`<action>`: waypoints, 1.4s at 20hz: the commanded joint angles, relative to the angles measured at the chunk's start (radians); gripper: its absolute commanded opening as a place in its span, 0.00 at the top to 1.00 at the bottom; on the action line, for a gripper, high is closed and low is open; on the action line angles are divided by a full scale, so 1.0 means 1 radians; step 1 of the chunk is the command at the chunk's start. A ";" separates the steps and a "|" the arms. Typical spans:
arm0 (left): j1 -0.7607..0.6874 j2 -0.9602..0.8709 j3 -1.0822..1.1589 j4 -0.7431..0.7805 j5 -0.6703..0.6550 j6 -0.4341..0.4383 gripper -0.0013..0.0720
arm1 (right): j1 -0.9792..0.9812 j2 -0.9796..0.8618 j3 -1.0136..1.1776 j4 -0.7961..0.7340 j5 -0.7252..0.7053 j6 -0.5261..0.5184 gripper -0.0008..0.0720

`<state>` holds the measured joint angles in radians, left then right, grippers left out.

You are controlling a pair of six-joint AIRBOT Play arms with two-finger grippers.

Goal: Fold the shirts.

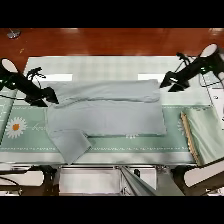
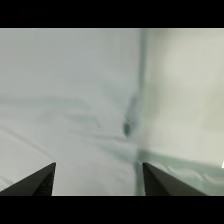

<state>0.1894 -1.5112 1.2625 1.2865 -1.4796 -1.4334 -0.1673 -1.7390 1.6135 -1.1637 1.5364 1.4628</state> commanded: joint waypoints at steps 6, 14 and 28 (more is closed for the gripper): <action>0.239 0.397 -0.472 -0.073 0.052 -0.014 0.03 | -0.113 0.513 -0.740 0.056 -0.343 -0.099 0.13; 0.380 0.540 -0.819 -0.231 0.209 -0.009 0.03 | -0.109 0.775 -1.101 0.375 -0.410 -0.238 0.13; 0.267 0.464 -0.893 -0.368 0.240 0.218 0.95 | -0.320 0.779 -0.962 0.256 -0.363 -0.170 0.13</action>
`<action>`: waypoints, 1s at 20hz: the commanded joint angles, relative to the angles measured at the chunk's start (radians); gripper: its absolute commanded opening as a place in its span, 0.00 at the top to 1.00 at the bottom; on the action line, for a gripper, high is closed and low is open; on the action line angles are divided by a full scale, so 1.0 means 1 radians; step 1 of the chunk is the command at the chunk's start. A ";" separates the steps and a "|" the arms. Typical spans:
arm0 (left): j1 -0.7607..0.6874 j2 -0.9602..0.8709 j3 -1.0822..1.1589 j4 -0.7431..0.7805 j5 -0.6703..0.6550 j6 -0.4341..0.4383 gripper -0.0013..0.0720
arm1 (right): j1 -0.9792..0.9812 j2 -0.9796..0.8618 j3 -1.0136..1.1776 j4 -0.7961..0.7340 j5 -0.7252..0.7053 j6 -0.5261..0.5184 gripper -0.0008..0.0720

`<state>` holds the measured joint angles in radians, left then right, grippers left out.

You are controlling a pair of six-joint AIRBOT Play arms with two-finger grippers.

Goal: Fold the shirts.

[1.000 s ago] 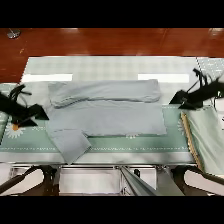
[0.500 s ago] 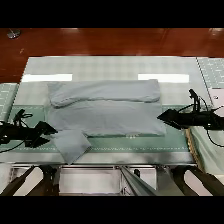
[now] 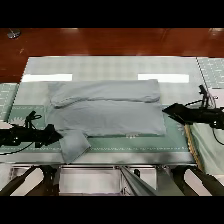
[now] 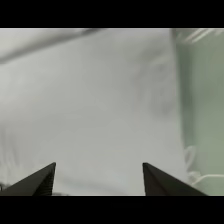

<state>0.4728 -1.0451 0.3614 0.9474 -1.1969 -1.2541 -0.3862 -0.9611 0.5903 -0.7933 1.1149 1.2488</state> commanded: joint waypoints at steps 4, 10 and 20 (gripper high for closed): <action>-0.019 0.000 0.027 -0.032 -0.048 0.042 0.95 | -0.164 0.000 0.005 -0.364 0.169 0.188 0.13; -0.018 0.000 0.026 -0.032 -0.045 0.042 0.95 | -0.002 0.000 -0.153 -0.236 0.093 0.171 0.14; -0.018 0.000 0.027 -0.068 -0.033 0.043 0.95 | 0.148 -0.247 -0.044 -0.059 -0.091 0.187 0.23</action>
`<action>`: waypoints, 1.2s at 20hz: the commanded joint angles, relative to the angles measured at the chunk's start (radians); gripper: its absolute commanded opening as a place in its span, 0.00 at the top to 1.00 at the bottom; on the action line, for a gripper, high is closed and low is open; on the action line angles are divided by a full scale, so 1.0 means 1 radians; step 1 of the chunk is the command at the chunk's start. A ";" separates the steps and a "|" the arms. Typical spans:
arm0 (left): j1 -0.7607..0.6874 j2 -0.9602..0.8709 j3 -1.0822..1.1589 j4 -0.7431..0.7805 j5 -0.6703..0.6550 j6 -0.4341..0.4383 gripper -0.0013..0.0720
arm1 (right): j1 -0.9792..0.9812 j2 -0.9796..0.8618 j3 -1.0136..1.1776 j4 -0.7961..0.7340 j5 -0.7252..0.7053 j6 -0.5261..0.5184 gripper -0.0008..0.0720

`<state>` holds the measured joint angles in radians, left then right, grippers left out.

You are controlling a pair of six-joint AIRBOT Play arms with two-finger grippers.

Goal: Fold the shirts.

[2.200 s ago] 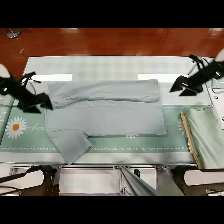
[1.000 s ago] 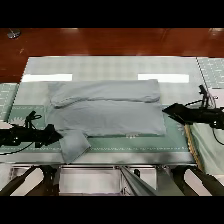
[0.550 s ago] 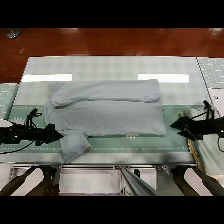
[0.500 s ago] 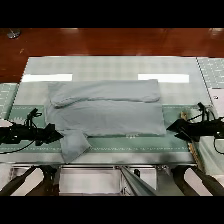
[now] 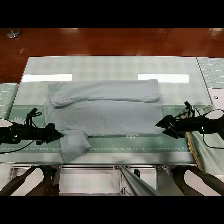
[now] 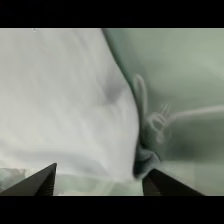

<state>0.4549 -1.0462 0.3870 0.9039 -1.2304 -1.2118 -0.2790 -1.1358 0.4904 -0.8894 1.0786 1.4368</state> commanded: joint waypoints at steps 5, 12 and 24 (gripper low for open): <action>0.002 0.001 0.104 -0.056 -0.056 0.017 0.95 | 0.089 -0.109 0.262 0.027 0.096 -0.112 0.96; -0.028 -0.121 0.432 -0.160 0.089 -0.012 0.95 | 0.060 -0.221 0.591 0.029 0.072 -0.061 0.96; -0.181 -0.631 0.852 -0.194 0.221 -0.110 0.94 | 0.108 -0.595 0.902 0.134 -0.005 -0.019 0.96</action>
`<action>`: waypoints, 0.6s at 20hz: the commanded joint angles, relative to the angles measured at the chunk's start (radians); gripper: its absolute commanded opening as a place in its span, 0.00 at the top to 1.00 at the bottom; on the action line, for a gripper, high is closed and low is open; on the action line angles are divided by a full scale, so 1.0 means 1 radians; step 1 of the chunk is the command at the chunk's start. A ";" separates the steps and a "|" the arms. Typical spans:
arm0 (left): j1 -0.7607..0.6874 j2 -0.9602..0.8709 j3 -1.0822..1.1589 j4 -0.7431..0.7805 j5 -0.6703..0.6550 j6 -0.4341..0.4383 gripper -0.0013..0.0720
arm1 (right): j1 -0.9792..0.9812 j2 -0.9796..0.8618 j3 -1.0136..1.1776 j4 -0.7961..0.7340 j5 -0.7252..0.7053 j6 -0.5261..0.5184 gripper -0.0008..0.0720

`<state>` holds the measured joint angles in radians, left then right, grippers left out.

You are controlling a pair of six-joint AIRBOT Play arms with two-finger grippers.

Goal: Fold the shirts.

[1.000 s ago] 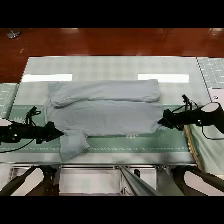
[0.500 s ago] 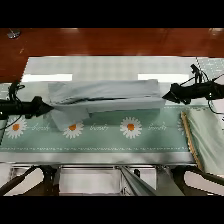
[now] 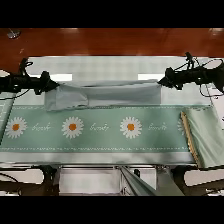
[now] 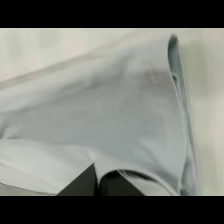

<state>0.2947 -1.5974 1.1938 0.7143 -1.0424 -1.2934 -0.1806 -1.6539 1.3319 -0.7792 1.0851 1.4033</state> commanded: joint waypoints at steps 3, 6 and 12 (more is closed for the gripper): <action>-0.005 -0.082 0.066 0.004 -0.015 -0.024 0.02 | -0.008 -0.107 0.081 0.022 -0.021 0.016 0.21; 0.070 -0.072 0.171 0.204 -0.243 -0.053 0.02 | -0.083 -0.106 0.123 0.000 0.051 -0.009 0.13; 0.154 0.225 -0.013 0.389 -0.103 -0.106 0.03 | -0.120 -0.116 0.122 -0.220 0.129 0.074 0.13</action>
<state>0.4294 -1.5150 1.2766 1.0428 -1.2304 -1.3998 -0.2939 -1.7611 1.4490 -0.9119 1.1839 1.4467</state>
